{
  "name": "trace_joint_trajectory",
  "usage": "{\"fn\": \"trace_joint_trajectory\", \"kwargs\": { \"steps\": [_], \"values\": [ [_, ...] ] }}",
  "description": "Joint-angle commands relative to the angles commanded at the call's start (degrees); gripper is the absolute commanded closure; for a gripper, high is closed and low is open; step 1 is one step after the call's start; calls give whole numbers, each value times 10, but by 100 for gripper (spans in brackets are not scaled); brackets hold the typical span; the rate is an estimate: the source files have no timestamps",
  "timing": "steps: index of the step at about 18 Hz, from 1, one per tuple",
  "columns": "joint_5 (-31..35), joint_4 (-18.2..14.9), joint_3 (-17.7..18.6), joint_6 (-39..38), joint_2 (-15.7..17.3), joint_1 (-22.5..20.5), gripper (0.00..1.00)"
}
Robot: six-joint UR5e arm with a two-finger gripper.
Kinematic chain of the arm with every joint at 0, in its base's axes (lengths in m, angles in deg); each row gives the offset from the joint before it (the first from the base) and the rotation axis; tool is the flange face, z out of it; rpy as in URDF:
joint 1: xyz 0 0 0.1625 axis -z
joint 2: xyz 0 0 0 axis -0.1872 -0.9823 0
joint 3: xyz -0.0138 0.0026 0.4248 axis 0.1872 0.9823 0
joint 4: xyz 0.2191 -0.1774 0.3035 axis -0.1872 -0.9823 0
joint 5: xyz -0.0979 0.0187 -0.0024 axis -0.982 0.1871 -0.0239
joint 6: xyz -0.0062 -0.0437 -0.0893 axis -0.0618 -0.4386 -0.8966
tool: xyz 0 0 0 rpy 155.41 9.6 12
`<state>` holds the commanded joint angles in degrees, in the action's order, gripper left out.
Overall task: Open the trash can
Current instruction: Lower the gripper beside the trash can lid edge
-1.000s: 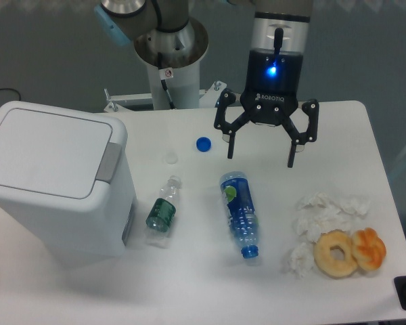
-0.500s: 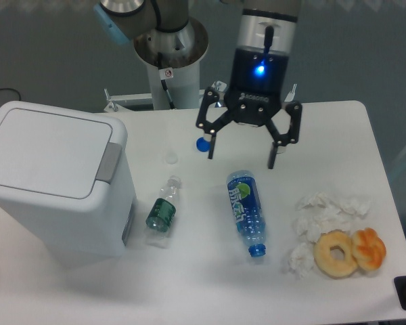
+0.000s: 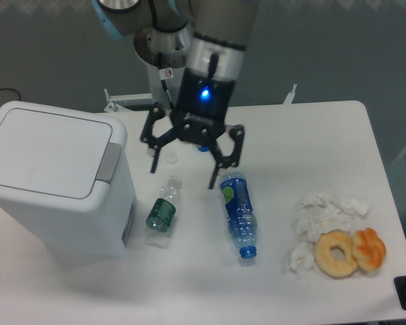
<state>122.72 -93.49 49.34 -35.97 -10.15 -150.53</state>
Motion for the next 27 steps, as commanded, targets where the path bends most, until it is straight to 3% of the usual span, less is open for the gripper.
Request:
{"fn": "trace_joint_trajectory", "kwargs": {
  "steps": [7, 12, 27],
  "values": [
    [-2, -5, 1, -4, 0, -5, 0],
    [-2, -5, 56, -4, 23, -2, 0],
    [-37, -22, 70, -8, 49, -4, 0]
  ]
}}
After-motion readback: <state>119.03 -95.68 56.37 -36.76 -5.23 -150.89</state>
